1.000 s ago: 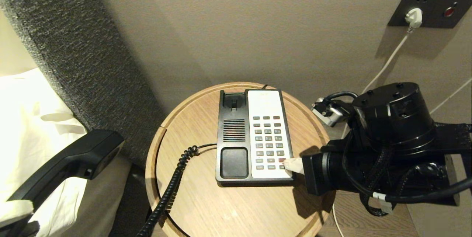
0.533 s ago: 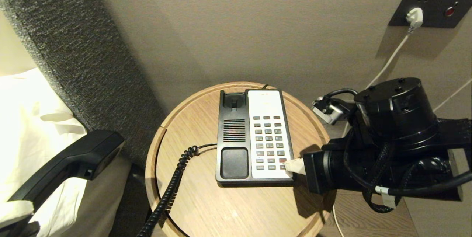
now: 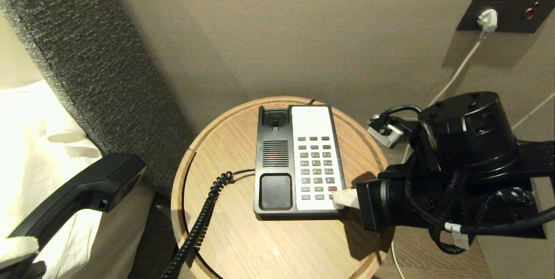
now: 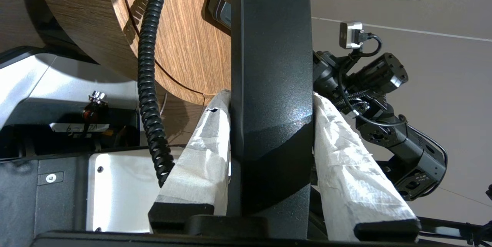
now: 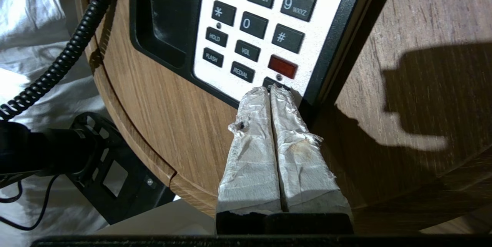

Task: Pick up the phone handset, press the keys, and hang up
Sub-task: Dial the number

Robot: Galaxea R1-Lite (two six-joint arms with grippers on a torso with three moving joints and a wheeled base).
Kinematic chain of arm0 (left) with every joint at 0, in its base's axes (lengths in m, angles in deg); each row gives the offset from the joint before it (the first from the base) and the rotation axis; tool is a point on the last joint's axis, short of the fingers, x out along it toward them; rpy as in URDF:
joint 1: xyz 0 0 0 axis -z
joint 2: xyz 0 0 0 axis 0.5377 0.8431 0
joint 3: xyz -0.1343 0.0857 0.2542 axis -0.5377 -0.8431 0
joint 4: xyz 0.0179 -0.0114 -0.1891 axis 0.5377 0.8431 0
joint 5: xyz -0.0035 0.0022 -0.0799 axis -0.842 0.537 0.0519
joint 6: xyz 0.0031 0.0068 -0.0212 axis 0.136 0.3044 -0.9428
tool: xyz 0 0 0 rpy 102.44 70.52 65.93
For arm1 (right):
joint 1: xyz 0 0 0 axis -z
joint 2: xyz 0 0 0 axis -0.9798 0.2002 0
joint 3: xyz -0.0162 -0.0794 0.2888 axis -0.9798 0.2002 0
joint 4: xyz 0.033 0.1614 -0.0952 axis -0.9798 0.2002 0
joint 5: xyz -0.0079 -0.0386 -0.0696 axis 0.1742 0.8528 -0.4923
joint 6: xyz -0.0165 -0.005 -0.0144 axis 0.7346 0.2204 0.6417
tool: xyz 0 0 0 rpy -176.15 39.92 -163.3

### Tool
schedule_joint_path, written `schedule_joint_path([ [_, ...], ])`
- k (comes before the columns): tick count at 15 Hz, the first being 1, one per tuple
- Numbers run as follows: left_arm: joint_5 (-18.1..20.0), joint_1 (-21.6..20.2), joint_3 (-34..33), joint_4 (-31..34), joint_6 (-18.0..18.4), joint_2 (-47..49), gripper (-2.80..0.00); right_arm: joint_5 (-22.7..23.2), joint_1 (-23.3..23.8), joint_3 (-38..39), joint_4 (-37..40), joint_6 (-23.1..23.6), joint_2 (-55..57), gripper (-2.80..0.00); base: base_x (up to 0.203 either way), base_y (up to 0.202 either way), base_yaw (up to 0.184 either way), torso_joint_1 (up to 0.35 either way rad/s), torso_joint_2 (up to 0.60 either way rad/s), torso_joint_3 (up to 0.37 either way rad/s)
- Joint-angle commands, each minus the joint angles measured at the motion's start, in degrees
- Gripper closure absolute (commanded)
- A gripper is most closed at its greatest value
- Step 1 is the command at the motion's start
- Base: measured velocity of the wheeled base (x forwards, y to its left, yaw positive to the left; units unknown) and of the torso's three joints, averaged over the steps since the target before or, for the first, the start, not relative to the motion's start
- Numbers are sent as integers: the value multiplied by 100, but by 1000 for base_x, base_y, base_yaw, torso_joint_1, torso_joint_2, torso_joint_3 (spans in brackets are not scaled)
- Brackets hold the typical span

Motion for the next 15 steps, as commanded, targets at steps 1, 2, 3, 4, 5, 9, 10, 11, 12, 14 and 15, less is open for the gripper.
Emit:
schedule_joint_path([
  [1,11,1,-7,11,-37,-18,0,-16,-2,8,-5,13,43,0,0,0,0,0,0,0],
  [2,11,1,-7,11,-37,-18,0,-17,-2,9,-5,9,50,0,0,0,0,0,0,0],
  [3,11,1,-7,11,-37,-18,0,-17,-2,17,-5,18,73,0,0,0,0,0,0,0],
  [4,11,1,-7,11,-37,-18,0,-17,-2,17,-5,27,90,0,0,0,0,0,0,0],
  [5,11,1,-7,11,-37,-18,0,-17,-2,17,-5,36,99,0,0,0,0,0,0,0],
  [9,11,1,-8,11,-37,-18,0,-25,-2,93,-5,71,126,0,0,0,0,0,0,0],
  [10,11,9,-7,19,-37,-18,0,-25,-2,111,-5,101,127,0,0,0,0,0,0,0],
  [11,11,1,-16,20,-37,-27,0,-25,-2,140,-5,115,125,0,0,0,0,0,0,0],
  [12,11,1,-16,20,-37,-27,0,-62,-2,146,-5,121,125,0,0,0,0,0,0,0],
  [14,11,1,-23,20,-37,-27,0,-113,-2,157,-5,132,111,0,0,0,0,0,0,0],
  [15,11,1,-34,20,-38,-27,0,-122,-2,156,-5,131,98,0,0,0,0,0,0,0],
])
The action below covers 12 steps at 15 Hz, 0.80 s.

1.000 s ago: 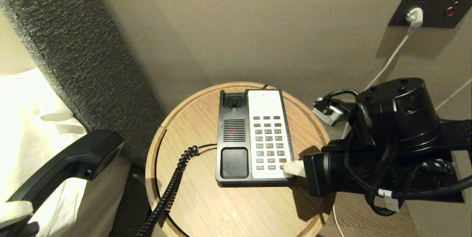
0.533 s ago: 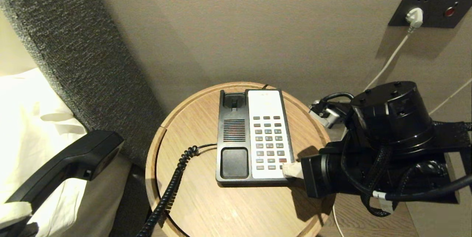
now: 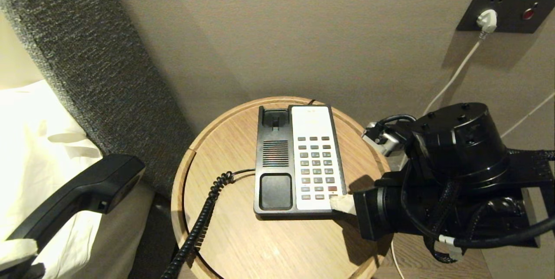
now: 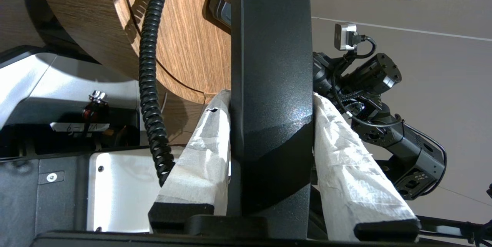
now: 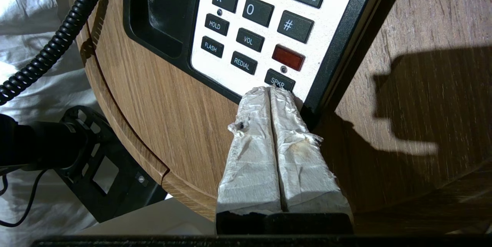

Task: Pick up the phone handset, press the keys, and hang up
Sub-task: Dial the number

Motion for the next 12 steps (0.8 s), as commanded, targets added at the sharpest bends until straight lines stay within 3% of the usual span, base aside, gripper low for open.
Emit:
schedule_joint_path([
  [1,12,10,-26,14,-46,-4,0,-9,-2,-31,17,-23,-39,0,0,0,0,0,0,0],
  [12,12,1,36,5,-37,-110,0,-9,-81,-119,8,-75,-101,0,0,0,0,0,0,0],
])
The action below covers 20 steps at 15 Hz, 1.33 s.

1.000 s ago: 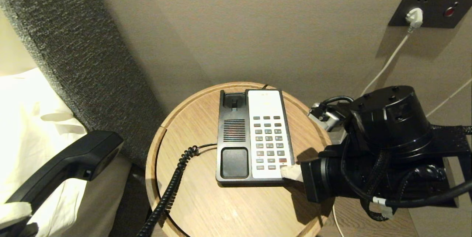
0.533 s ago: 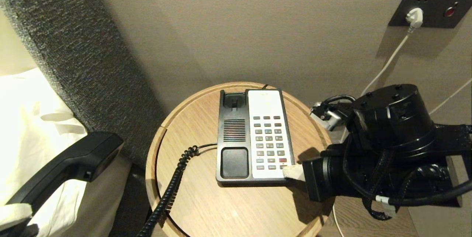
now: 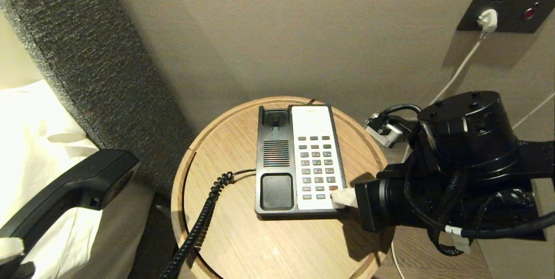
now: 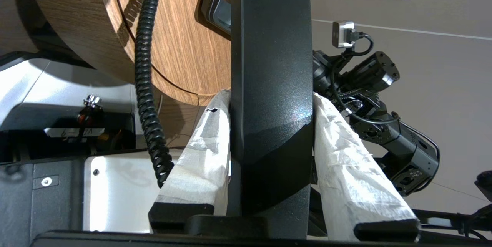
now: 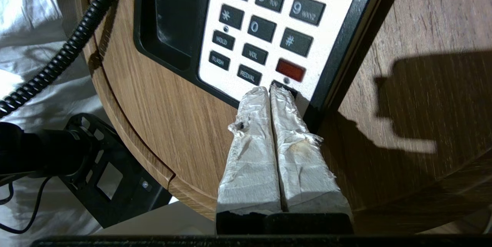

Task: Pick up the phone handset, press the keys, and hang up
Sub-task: Dial the number

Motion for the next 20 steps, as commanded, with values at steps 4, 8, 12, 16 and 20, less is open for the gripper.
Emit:
schedule_joint_path([
  [4,5,1,-42,14,-36,-27,0,7,17,104,-7,21,30,0,0,0,0,0,0,0],
  [8,5,10,-69,14,-27,-18,0,7,17,69,-7,-41,39,0,0,0,0,0,0,0],
  [12,14,10,-71,14,-27,-27,0,14,35,60,-96,-57,58,0,0,0,0,0,0,0],
  [16,14,10,-95,14,-27,-36,0,7,121,-12,-160,-9,224,0,0,0,0,0,0,0],
  [20,14,19,-104,5,-27,-36,0,-2,149,-2,-210,12,303,0,0,0,0,0,0,0],
])
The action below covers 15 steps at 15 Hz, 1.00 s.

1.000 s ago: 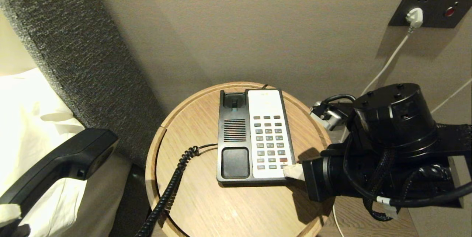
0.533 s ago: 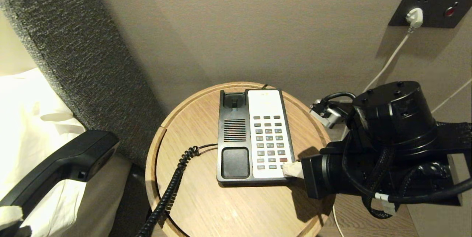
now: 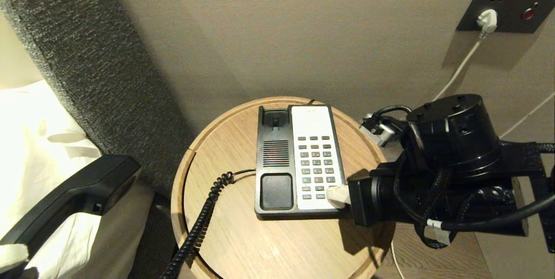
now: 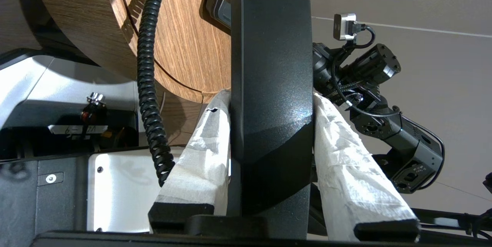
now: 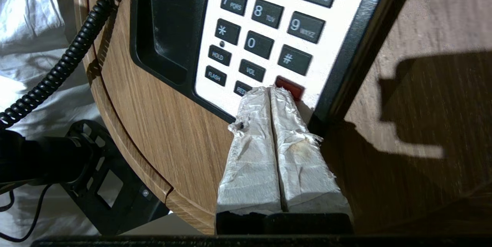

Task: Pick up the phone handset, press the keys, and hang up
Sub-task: Dial the number

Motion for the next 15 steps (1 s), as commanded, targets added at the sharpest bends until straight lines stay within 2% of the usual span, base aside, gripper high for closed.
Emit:
schedule_joint_path([
  [1,11,5,-7,17,-34,-13,0,-9,23,37,25,-3,55,0,0,0,0,0,0,0],
  [15,11,14,-95,18,-32,-93,0,-18,66,52,21,-52,-260,0,0,0,0,0,0,0],
])
